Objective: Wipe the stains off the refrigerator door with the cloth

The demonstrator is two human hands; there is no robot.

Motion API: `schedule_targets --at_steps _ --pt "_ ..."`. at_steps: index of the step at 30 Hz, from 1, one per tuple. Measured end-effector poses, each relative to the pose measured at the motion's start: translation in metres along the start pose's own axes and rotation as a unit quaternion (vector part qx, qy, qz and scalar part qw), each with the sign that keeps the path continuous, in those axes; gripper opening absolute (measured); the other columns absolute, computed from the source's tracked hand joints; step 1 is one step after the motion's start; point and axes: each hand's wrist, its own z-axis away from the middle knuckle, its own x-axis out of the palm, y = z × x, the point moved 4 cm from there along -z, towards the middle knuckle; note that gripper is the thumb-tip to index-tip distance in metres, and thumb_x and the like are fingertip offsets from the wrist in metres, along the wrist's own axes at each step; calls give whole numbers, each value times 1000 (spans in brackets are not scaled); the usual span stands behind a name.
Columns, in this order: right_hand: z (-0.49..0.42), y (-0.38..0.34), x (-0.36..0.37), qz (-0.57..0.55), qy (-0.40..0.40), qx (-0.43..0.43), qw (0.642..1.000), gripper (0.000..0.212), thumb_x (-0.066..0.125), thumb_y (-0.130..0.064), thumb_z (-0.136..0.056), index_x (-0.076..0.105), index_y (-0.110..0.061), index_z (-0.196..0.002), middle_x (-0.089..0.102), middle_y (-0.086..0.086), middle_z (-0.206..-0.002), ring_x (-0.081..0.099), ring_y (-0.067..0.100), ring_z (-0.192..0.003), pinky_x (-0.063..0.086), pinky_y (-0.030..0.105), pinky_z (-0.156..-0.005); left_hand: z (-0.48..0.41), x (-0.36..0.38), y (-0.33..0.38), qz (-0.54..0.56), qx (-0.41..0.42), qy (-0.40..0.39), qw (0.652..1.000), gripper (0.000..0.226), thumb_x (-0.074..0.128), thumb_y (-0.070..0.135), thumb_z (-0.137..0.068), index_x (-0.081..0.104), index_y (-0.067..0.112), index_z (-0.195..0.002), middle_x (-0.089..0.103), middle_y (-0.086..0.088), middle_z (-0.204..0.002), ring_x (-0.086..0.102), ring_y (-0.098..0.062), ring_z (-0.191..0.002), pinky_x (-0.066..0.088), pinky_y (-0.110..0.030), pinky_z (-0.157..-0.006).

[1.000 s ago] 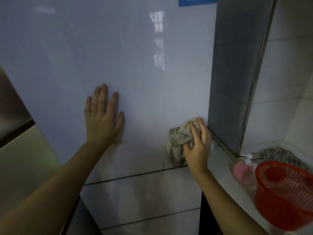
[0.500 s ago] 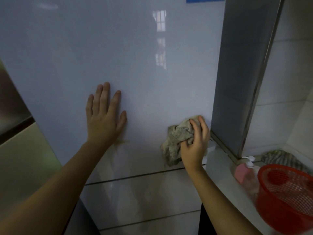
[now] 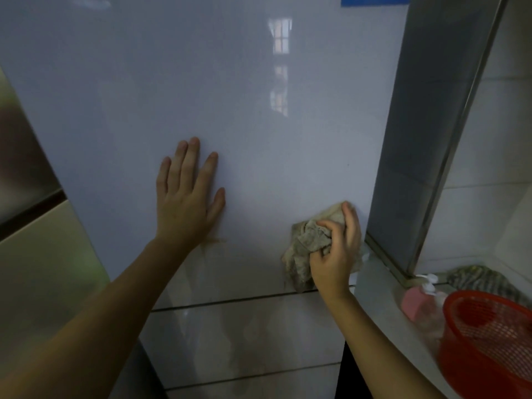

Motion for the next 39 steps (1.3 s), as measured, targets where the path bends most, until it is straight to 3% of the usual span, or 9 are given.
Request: schedule_targets --at_steps 6,10,13,15,20,24,27,34,39 --pt "2 8 -4 16 -53 -28 998 35 55 -9 -82 65 -9 -115 30 13 -165 21 31 -157 26 56 -124 1 1 0 -1 0 0 1000 64 52 39 -100 33 13 -157 26 -21 -165 23 -35 -155 18 -52 -126" --pt "3 12 -11 19 -118 -86 989 51 50 -33 -87 61 -5 -129 25 18 -167 17 36 -157 21 58 -125 1 2 0 0 -4 0 1000 66 52 38 -100 31 14 -157 25 -20 -166 21 -35 -155 17 -52 -127" --pt "2 13 -17 29 -132 -116 984 72 36 -62 -98 60 -5 -134 23 20 -167 17 38 -158 17 53 -127 1 1 1 0 -3 5 1000 65 53 37 -99 34 12 -156 26 -21 -165 22 -36 -155 18 -52 -127" --pt "2 13 -18 24 -131 -111 985 77 32 -68 -98 62 -6 -134 24 20 -167 17 38 -158 17 51 -128 1 1 2 2 -3 6 1000 65 54 37 -99 35 12 -156 26 -22 -165 23 -37 -155 18 -52 -127" --pt "3 21 -7 45 -99 -74 991 41 48 -35 -102 62 -7 -129 28 14 -166 22 34 -157 27 56 -124 1 0 2 -3 0 0 1000 64 53 38 -100 35 12 -156 26 -21 -165 23 -36 -155 18 -52 -126" --pt "8 28 -1 70 -89 -79 990 60 55 -30 -100 40 -4 -152 23 13 -169 20 32 -158 24 52 -128 0 -2 0 -7 1 -5 1000 62 51 39 -101 36 13 -156 27 -21 -165 24 -36 -155 21 -53 -126" --pt "8 29 -2 59 -78 -62 993 70 58 -31 -98 33 -3 -156 21 13 -169 18 29 -159 21 45 -130 0 -3 0 -6 1 -13 1000 62 49 40 -102 35 13 -156 25 -21 -165 22 -35 -155 20 -52 -126" --pt "3 33 1 60 -60 -101 991 61 59 -29 -98 40 -5 -151 30 14 -164 25 29 -156 24 45 -128 -1 -7 -4 2 19 -30 999 60 49 40 -103 36 12 -155 25 -21 -165 23 -37 -155 18 -50 -126" --pt "-35 -2 4 54 -59 -204 976 59 63 -22 -97 43 -2 -149 35 16 -160 28 26 -154 27 46 -127 1 -20 -20 21 28 -17 999 52 52 34 -102 48 7 -147 33 -22 -162 32 -38 -151 23 -51 -123"
